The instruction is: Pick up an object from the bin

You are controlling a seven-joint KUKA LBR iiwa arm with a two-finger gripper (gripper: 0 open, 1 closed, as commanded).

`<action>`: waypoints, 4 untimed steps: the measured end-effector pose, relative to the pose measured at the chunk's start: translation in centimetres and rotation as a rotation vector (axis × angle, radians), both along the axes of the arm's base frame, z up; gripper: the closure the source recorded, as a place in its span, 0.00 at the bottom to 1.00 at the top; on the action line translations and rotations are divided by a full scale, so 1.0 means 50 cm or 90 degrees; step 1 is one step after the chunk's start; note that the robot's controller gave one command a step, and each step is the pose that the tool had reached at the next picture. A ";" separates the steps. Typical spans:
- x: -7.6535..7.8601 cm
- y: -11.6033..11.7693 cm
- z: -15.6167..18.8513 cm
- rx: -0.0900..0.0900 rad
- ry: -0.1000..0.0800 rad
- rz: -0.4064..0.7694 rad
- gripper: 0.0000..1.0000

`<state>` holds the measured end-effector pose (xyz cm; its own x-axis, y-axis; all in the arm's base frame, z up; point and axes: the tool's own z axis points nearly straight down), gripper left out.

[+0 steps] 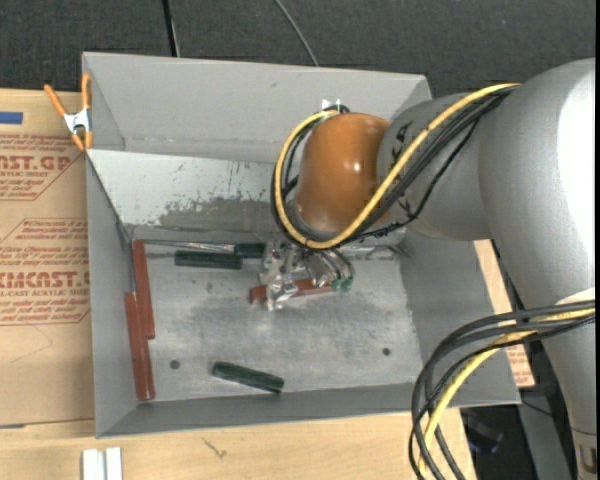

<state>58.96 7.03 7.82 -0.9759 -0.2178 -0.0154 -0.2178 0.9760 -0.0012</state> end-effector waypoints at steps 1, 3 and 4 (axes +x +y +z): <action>0.000 0.000 0.000 0.000 0.000 0.000 1.00; -0.032 -0.030 0.205 0.000 0.008 -0.007 1.00; -0.031 -0.039 0.342 -0.001 0.008 0.001 1.00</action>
Offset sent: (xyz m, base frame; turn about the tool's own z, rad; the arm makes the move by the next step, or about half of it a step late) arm -0.0161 -0.0157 0.1029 0.0118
